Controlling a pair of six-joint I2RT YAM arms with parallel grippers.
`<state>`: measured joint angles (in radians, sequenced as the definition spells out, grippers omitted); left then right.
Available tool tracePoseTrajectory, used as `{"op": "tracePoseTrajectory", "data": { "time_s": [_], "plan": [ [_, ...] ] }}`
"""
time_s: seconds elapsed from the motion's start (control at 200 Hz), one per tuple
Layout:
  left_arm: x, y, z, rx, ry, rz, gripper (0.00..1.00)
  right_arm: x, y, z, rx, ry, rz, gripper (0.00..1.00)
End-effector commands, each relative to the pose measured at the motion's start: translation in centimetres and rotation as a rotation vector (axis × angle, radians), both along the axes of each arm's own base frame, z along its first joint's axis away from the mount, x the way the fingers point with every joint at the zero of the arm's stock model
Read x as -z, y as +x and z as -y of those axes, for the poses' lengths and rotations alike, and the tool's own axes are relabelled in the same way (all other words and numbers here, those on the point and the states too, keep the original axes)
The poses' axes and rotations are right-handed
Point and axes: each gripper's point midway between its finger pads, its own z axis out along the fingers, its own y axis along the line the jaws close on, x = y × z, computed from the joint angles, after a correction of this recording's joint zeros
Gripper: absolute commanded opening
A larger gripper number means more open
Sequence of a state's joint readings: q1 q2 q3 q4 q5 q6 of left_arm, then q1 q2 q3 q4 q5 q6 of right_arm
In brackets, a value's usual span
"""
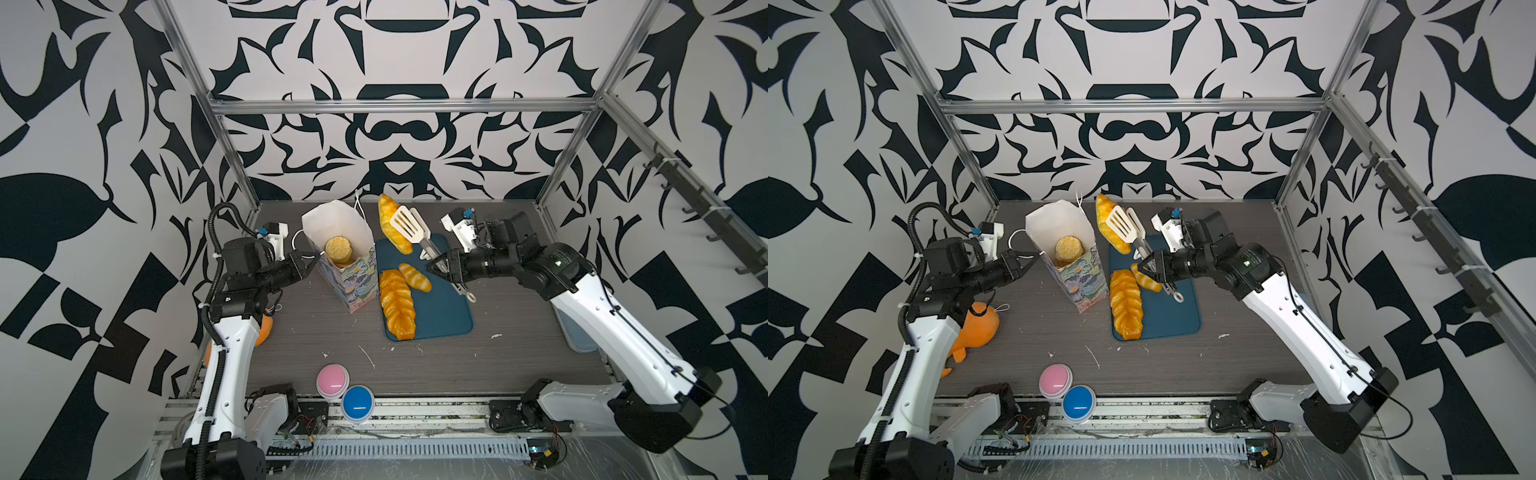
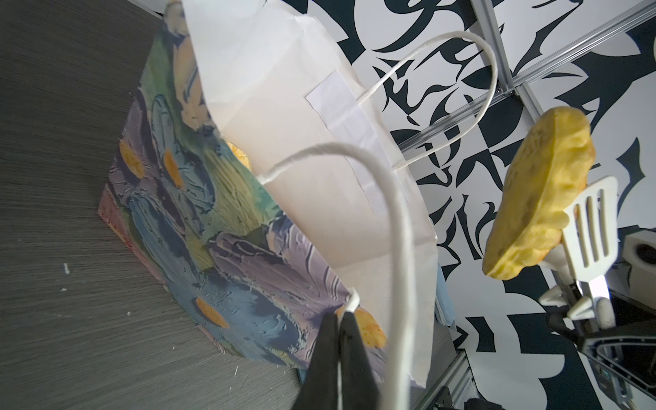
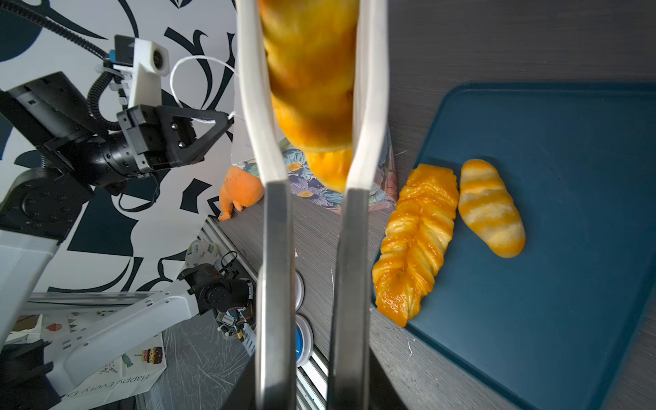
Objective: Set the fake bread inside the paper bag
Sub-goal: 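Carry the croissant with the tongs over the bag opening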
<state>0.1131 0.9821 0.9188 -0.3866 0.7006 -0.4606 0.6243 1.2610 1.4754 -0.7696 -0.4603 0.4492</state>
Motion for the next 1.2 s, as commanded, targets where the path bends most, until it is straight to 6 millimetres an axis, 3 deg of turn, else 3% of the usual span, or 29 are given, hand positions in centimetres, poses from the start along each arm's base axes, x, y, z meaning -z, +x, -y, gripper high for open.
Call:
{"op": "tracePoseTrajectory", "data": {
  "time_s": [0.0,0.495,0.77,1.195],
  "plan": [
    [-0.4,-0.2,0.0,0.002,-0.003,0.001,0.00,-5.5,0.1,-1.7,-0.047,0.133,0.144,0.33],
    [-0.7,-0.4,0.0,0.003,0.000,0.008,0.00,-6.5,-0.5,-7.2,-0.155,0.181,0.161,0.34],
    [-0.7,-0.5,0.0,0.005,-0.003,0.007,0.00,-7.1,0.0,-8.7,-0.162,0.232,0.166,0.34],
    [-0.9,-0.7,0.1,0.005,-0.004,0.011,0.00,-5.8,1.9,-11.0,-0.169,0.226,0.127,0.34]
  ]
}}
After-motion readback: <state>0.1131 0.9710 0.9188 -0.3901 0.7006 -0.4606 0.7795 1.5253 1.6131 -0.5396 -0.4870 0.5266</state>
